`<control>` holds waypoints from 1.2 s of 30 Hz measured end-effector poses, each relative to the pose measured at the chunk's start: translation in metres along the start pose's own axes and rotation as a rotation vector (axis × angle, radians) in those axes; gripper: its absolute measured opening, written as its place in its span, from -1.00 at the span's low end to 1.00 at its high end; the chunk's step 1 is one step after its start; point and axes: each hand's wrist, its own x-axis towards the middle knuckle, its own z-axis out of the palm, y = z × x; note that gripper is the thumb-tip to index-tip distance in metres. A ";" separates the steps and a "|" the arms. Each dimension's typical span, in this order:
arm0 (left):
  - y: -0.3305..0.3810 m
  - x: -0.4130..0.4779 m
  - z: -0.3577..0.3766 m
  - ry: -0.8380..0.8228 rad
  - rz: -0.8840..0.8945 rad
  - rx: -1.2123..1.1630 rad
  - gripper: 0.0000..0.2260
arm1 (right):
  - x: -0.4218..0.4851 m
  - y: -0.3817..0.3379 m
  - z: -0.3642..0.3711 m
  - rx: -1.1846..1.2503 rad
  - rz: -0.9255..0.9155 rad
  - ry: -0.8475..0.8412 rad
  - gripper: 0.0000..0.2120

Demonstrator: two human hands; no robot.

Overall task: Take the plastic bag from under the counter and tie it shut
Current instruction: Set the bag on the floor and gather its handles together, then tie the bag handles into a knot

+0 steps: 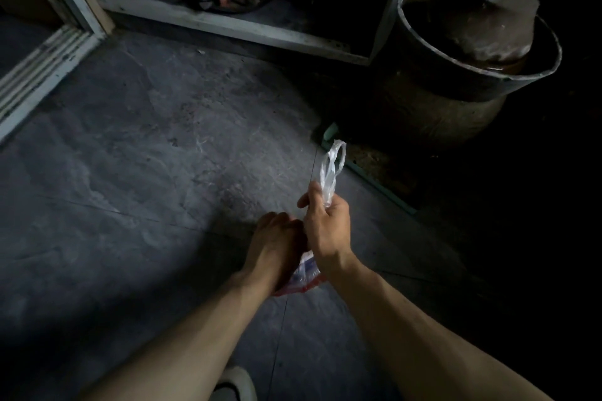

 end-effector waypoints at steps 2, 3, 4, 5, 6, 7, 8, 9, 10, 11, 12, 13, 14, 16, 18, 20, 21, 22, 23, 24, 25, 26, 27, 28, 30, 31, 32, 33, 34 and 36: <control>-0.004 -0.001 0.002 0.001 0.027 -0.011 -0.83 | 0.000 0.003 0.001 -0.029 -0.009 -0.032 -0.54; -0.005 -0.002 0.001 -0.010 0.038 -0.015 -0.84 | -0.001 0.004 0.001 -0.043 -0.012 -0.049 -0.54; -0.006 -0.003 0.001 -0.022 0.050 -0.027 -0.84 | -0.001 0.005 0.001 -0.056 -0.011 -0.064 -0.54; -0.007 -0.005 0.000 -0.027 0.060 -0.046 -0.86 | -0.001 0.005 0.001 -0.066 -0.005 -0.075 -0.55; -0.008 -0.008 -0.002 -0.019 0.066 -0.067 -0.87 | -0.001 0.006 0.002 -0.074 0.004 -0.082 -0.55; -0.008 -0.010 -0.002 0.000 0.065 -0.083 -0.87 | 0.000 0.006 0.002 -0.074 0.013 -0.084 -0.55; -0.009 -0.012 -0.003 0.021 0.061 -0.100 -0.87 | 0.000 0.006 0.002 -0.063 0.022 -0.084 -0.55; -0.010 -0.012 -0.005 0.038 0.059 -0.116 -0.87 | 0.000 0.006 0.003 -0.042 0.029 -0.083 -0.55; -0.010 -0.011 -0.007 0.037 0.061 -0.125 -0.87 | 0.000 0.005 0.003 -0.016 0.032 -0.080 -0.55; -0.012 -0.010 -0.008 0.029 0.061 -0.114 -0.86 | -0.001 0.003 0.003 0.009 0.031 -0.078 -0.56; -0.015 -0.009 -0.008 0.029 0.056 -0.100 -0.86 | -0.001 0.001 0.003 0.035 0.025 -0.079 -0.56; -0.018 -0.007 -0.008 0.046 0.042 -0.093 -0.86 | -0.001 -0.002 0.003 0.060 0.015 -0.087 -0.58; -0.022 -0.006 -0.010 0.073 0.024 -0.100 -0.86 | 0.000 -0.006 0.003 0.080 0.001 -0.104 -0.60; -0.029 -0.004 -0.010 0.130 -0.005 -0.098 -0.77 | 0.000 -0.013 0.005 0.075 -0.029 -0.154 -0.68; -0.032 -0.004 -0.019 0.170 -0.028 -0.159 -0.60 | 0.001 -0.018 0.006 0.056 -0.058 -0.200 -0.74; -0.034 -0.006 -0.031 0.253 -0.075 -0.278 -0.53 | 0.002 -0.021 0.005 0.095 -0.071 -0.232 -0.76; -0.034 -0.009 -0.035 0.291 -0.094 -0.344 -0.50 | 0.002 -0.021 0.003 0.091 -0.084 -0.243 -0.77; -0.032 -0.012 -0.037 0.313 -0.113 -0.411 -0.48 | 0.003 -0.021 0.001 0.058 -0.102 -0.245 -0.79; -0.029 -0.016 -0.039 0.321 -0.140 -0.515 -0.48 | 0.004 -0.019 -0.002 0.018 -0.114 -0.246 -0.81; -0.025 -0.019 -0.042 0.320 -0.180 -0.661 -0.53 | 0.004 -0.017 -0.004 -0.004 -0.103 -0.253 -0.82; -0.020 -0.021 -0.046 0.323 -0.229 -0.814 -0.62 | 0.002 -0.016 -0.005 -0.004 -0.070 -0.268 -0.79; -0.016 -0.020 -0.048 0.307 -0.265 -0.944 -0.66 | 0.000 -0.015 -0.006 0.009 -0.037 -0.291 -0.75; -0.012 -0.019 -0.049 0.291 -0.299 -1.050 -0.65 | -0.002 -0.014 -0.005 0.009 -0.018 -0.311 -0.73; -0.010 -0.016 -0.048 0.293 -0.314 -1.064 -0.68 | -0.004 -0.013 -0.005 -0.016 -0.020 -0.320 -0.75; -0.008 -0.013 -0.048 0.269 -0.340 -1.038 -0.83 | -0.007 -0.013 -0.004 -0.100 -0.064 -0.308 -0.81; -0.007 -0.012 -0.050 0.263 -0.355 -1.039 -0.87 | -0.007 -0.013 -0.005 -0.141 -0.089 -0.296 -0.82; -0.007 -0.011 -0.048 0.285 -0.356 -1.048 -0.85 | -0.006 -0.013 -0.006 -0.185 -0.112 -0.284 -0.82; -0.008 -0.010 -0.047 0.311 -0.358 -1.056 -0.82 | -0.005 -0.014 -0.007 -0.230 -0.132 -0.269 -0.82; -0.010 -0.011 -0.047 0.335 -0.353 -1.066 -0.79 | -0.003 -0.014 -0.010 -0.265 -0.152 -0.249 -0.83; -0.013 -0.012 -0.046 0.366 -0.352 -1.048 -0.86 | 0.000 -0.014 -0.014 -0.295 -0.178 -0.215 -0.83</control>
